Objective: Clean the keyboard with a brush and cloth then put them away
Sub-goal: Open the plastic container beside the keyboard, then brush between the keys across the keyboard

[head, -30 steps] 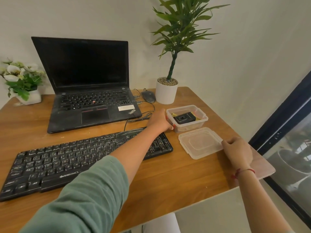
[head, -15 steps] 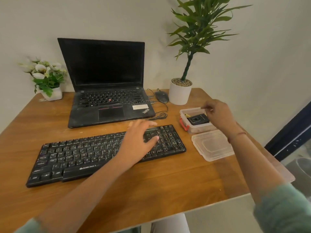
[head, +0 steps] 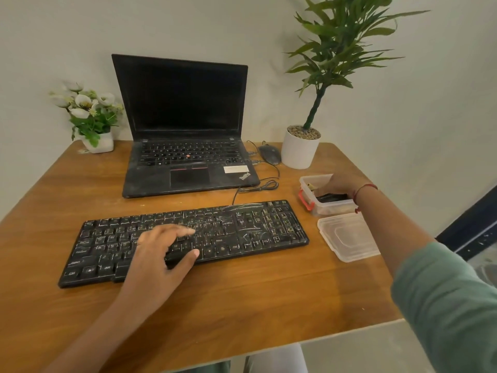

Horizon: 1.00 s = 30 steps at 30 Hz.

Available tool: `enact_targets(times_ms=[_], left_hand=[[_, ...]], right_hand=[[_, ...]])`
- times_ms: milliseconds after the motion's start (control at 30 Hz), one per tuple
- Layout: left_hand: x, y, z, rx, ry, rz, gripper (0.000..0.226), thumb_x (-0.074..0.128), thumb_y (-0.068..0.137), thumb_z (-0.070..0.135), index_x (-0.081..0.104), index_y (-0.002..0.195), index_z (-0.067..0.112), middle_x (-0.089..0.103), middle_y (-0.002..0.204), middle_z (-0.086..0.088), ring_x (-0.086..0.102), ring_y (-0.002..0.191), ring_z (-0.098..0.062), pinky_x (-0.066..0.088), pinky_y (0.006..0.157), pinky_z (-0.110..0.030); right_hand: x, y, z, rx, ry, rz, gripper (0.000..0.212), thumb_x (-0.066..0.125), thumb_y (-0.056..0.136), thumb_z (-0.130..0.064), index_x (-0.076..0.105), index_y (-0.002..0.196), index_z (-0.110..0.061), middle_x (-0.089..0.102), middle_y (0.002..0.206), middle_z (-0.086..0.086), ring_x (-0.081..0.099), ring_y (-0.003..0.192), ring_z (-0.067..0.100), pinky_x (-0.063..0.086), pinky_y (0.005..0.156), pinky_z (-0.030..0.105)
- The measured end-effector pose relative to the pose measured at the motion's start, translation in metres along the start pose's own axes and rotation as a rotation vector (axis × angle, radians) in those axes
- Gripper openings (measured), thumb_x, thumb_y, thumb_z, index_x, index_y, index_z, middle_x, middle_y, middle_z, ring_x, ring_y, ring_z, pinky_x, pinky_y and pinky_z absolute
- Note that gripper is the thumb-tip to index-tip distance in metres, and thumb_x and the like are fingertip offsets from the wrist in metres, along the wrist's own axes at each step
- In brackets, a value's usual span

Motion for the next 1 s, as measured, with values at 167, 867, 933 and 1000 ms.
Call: enact_targets(times_ms=[167, 867, 933, 1000], left_hand=[[0.018, 0.006, 0.01, -0.003, -0.05, -0.029, 0.04, 0.057, 0.077, 0.052, 0.049, 0.115, 0.04, 0.045, 0.116, 0.022, 0.033, 0.113, 0.003, 0.042, 0.096, -0.038], [0.039, 0.028, 0.064, 0.112, -0.293, -0.148, 0.073, 0.071, 0.074, 0.049, 0.03, 0.134, 0.044, 0.039, 0.131, 0.02, 0.041, 0.116, 0.01, 0.04, 0.096, -0.02], [0.042, 0.028, 0.064, 0.101, -0.302, -0.173, 0.098, 0.074, 0.064, 0.059, 0.018, 0.143, 0.04, 0.03, 0.138, 0.02, 0.039, 0.12, 0.005, 0.036, 0.098, -0.022], [0.043, 0.029, 0.064, 0.091, -0.302, -0.155, 0.112, 0.077, 0.057, 0.061, 0.015, 0.147, 0.034, 0.027, 0.136, 0.019, 0.037, 0.123, 0.0, 0.035, 0.1, -0.025]], right_hand=[[0.007, -0.005, 0.004, 0.091, 0.024, -0.064, 0.065, 0.08, 0.062, -0.045, 0.059, 0.114, -0.012, 0.062, 0.106, 0.007, 0.057, 0.096, 0.025, 0.049, 0.079, 0.037], [0.018, -0.139, -0.075, -0.384, 0.405, 0.149, 0.071, 0.077, 0.066, -0.053, 0.051, 0.126, -0.027, 0.054, 0.113, -0.007, 0.05, 0.104, 0.011, 0.041, 0.081, 0.021], [0.04, -0.161, -0.099, -0.473, 0.301, 0.162, 0.077, 0.075, 0.062, -0.059, 0.047, 0.128, -0.03, 0.053, 0.117, -0.007, 0.049, 0.107, 0.011, 0.044, 0.088, 0.026], [0.059, -0.175, -0.118, -0.536, 0.205, 0.211, 0.082, 0.069, 0.058, -0.065, 0.045, 0.129, -0.031, 0.053, 0.119, -0.003, 0.049, 0.11, 0.015, 0.044, 0.096, 0.034]])
Point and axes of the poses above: each hand's wrist, its own y-axis towards the middle knuckle, its own x-axis out of the palm, z = x × y, the point moved 3 cm from there along y, towards the middle knuckle
